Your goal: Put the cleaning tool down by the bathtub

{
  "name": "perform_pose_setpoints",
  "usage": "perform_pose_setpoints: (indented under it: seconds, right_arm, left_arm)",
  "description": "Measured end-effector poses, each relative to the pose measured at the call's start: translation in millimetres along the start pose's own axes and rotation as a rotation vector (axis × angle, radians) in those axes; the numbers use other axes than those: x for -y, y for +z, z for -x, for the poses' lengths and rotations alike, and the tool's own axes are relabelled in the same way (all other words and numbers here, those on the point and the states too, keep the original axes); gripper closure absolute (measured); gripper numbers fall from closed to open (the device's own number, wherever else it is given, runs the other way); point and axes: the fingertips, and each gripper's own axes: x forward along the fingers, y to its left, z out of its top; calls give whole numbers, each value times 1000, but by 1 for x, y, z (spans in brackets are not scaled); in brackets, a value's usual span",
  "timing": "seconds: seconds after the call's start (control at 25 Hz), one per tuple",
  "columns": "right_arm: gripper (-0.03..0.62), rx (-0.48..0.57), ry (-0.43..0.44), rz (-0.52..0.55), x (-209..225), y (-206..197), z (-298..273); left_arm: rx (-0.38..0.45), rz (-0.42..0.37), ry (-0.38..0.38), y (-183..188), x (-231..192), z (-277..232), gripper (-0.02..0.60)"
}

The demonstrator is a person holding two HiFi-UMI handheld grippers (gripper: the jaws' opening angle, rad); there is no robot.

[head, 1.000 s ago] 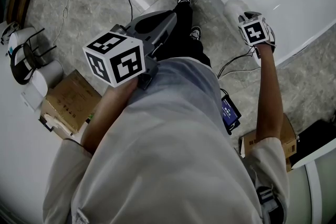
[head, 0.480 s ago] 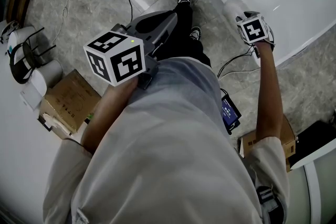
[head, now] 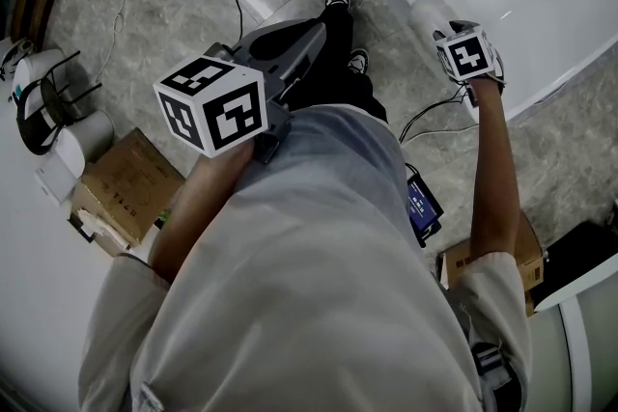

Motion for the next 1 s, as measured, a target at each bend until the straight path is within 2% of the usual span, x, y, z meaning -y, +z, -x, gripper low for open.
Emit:
perform_pose_setpoints:
  seconds: [1.0]
  right_arm:
    - [450,73,-22,-37,-3,-1,15]
  left_arm:
    - [12,-19,-27,-7,6,-5,572]
